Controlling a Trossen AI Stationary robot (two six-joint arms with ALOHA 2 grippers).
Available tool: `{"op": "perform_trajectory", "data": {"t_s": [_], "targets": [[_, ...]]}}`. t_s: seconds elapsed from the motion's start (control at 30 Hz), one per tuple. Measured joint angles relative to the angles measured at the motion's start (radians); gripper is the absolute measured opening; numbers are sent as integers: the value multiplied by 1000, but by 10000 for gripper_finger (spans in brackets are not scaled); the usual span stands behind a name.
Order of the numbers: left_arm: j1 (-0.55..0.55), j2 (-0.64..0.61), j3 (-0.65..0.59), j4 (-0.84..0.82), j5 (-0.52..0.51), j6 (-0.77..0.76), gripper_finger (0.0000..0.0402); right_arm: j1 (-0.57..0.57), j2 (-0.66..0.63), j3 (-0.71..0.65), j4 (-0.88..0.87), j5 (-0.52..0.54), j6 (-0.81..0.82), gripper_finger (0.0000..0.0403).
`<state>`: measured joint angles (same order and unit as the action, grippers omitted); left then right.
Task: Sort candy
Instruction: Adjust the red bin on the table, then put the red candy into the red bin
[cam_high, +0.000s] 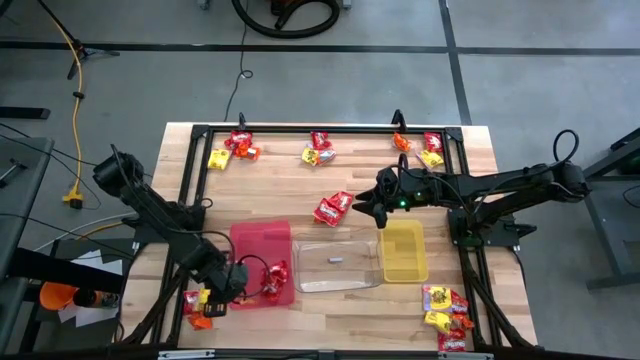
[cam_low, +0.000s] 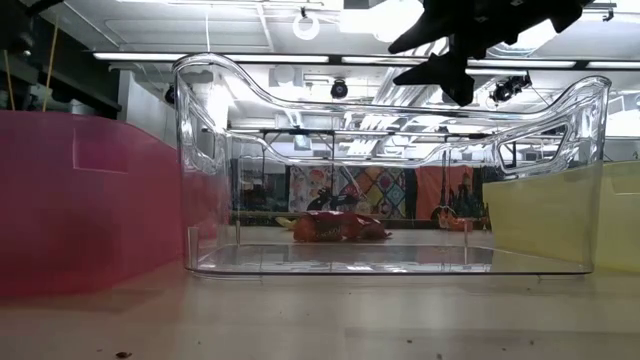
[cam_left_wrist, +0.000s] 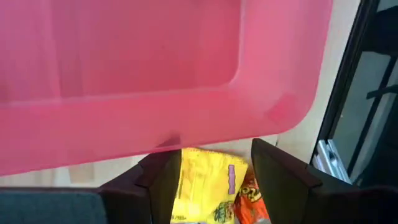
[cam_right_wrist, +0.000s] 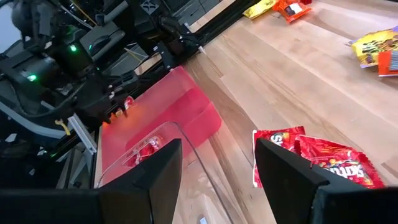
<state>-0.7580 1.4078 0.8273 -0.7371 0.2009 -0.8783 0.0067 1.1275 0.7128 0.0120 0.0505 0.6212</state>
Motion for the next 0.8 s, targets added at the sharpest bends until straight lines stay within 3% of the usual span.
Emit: {"op": "perform_trajectory", "data": {"t_s": [0.2, 0.47, 0.67, 0.8], "targets": [[-36, -7, 28, -215, 161, -40, 182, 0, 0, 0, 0, 1, 7, 197], [-129, 5, -15, -166, 182, -267, 182, 0, 0, 0, 1, 0, 7, 197], [-133, 6, -69, -148, 188, -214, 182, 0, 0, 0, 1, 9, 7, 197], [-136, 6, -89, -126, 247, -127, 182, 0, 0, 0, 2, 10, 10, 197]]}}
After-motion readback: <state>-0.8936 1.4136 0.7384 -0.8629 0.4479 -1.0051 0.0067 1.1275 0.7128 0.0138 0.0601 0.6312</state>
